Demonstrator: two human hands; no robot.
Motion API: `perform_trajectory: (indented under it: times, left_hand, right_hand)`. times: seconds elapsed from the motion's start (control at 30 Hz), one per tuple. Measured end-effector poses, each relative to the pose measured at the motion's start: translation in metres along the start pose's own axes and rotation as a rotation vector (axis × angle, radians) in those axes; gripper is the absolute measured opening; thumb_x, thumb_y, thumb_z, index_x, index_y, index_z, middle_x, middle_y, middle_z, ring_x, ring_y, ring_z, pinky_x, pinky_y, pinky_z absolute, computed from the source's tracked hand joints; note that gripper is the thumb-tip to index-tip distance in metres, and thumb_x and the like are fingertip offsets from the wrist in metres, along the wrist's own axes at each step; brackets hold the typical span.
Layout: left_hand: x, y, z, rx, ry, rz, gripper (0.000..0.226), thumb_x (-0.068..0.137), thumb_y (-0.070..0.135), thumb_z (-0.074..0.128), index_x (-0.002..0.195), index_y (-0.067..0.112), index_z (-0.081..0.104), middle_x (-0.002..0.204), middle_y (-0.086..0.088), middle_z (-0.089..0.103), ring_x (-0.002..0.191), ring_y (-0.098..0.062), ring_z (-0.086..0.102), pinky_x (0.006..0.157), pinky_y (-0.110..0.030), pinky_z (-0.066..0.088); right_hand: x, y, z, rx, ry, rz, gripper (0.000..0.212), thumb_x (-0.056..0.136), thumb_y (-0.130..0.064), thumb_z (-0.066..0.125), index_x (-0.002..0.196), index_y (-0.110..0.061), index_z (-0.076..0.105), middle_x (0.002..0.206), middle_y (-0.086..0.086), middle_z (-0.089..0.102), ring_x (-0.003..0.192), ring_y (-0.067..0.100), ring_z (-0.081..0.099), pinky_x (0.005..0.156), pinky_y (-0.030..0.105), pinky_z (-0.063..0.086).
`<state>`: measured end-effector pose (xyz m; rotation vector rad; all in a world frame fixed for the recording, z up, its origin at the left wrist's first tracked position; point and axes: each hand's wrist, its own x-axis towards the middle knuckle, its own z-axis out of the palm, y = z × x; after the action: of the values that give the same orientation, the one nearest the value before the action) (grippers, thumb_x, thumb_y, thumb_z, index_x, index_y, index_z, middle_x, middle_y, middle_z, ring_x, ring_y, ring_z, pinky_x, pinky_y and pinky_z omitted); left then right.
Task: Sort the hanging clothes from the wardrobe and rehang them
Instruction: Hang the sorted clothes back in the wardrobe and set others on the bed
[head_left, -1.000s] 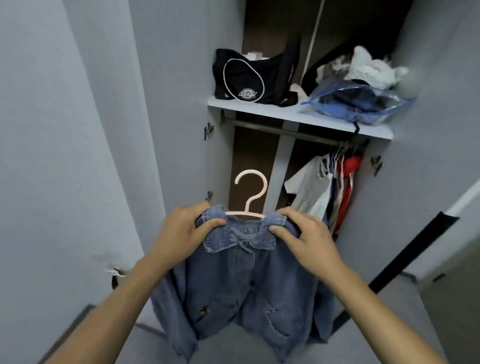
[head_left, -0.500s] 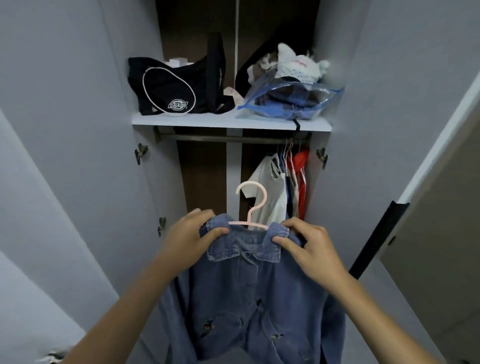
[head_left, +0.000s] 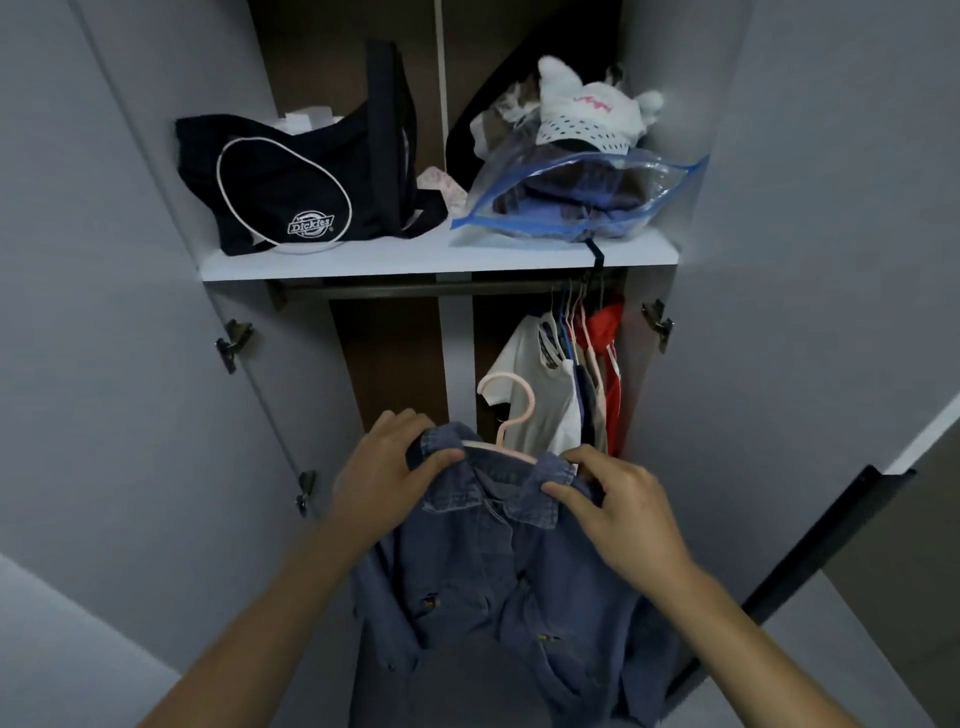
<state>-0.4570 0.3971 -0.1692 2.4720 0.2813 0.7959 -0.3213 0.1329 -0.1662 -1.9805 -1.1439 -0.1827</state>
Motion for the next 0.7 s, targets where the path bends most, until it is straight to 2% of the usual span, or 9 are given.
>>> perform_trajectory:
  times: [0.07, 0.2, 0.33, 0.47, 0.57, 0.7]
  left_hand:
    - [0.018, -0.012, 0.005, -0.02, -0.015, 0.013, 0.051, 0.093, 0.079, 0.044, 0.087, 0.03, 0.057, 0.086, 0.016, 0.053, 0.089, -0.006, 0.049, 0.074, -0.036, 0.046]
    - [0.058, -0.039, 0.018, -0.063, -0.058, 0.031, 0.048, 0.092, 0.076, 0.05, 0.089, 0.029, 0.061, 0.087, 0.015, 0.054, 0.089, -0.005, 0.049, 0.075, -0.038, 0.047]
    - [0.091, -0.068, 0.032, -0.085, -0.083, 0.062, 0.043, 0.091, 0.069, 0.054, 0.088, 0.027, 0.062, 0.087, 0.015, 0.054, 0.088, -0.002, 0.049, 0.075, -0.037, 0.046]
    - [0.118, -0.087, 0.044, -0.11, -0.103, 0.054, 0.04, 0.089, 0.068, 0.055, 0.091, 0.029, 0.064, 0.09, 0.014, 0.052, 0.089, -0.004, 0.049, 0.078, -0.036, 0.046]
    - [0.127, -0.095, 0.059, -0.107, -0.119, 0.047, 0.049, 0.086, 0.076, 0.053, 0.097, 0.029, 0.064, 0.097, 0.015, 0.049, 0.094, -0.006, 0.048, 0.079, -0.031, 0.043]
    - [0.135, -0.093, 0.077, -0.025, -0.104, 0.026, 0.068, 0.078, 0.089, 0.05, 0.102, 0.027, 0.06, 0.102, 0.012, 0.047, 0.099, -0.008, 0.046, 0.078, -0.028, 0.043]
  right_hand:
    - [0.011, 0.006, 0.004, -0.097, 0.015, -0.008, 0.022, 0.096, -0.049, 0.067, 0.108, -0.03, 0.068, 0.079, -0.016, 0.067, 0.071, 0.005, 0.064, 0.064, 0.037, 0.055]
    - [0.035, 0.01, 0.015, -0.129, 0.106, 0.018, 0.027, 0.094, -0.045, 0.071, 0.114, -0.027, 0.066, 0.073, -0.014, 0.064, 0.065, 0.008, 0.062, 0.06, 0.037, 0.053]
    - [0.054, 0.011, 0.038, 0.015, 0.167, 0.105, 0.023, 0.092, -0.047, 0.071, 0.106, -0.029, 0.067, 0.074, -0.007, 0.067, 0.066, 0.013, 0.065, 0.062, 0.04, 0.053]
    - [0.073, 0.012, 0.054, -0.035, 0.248, 0.155, 0.023, 0.09, -0.048, 0.073, 0.102, -0.029, 0.067, 0.066, -0.003, 0.061, 0.057, 0.014, 0.055, 0.057, 0.036, 0.049]
    - [0.082, 0.012, 0.063, -0.087, 0.273, 0.195, 0.019, 0.09, -0.039, 0.078, 0.099, -0.026, 0.068, 0.063, -0.007, 0.059, 0.053, 0.01, 0.049, 0.053, 0.028, 0.043]
    - [0.09, 0.022, 0.071, -0.044, 0.277, 0.253, 0.016, 0.089, -0.034, 0.082, 0.094, -0.029, 0.067, 0.06, -0.004, 0.057, 0.049, 0.011, 0.044, 0.051, 0.029, 0.04]
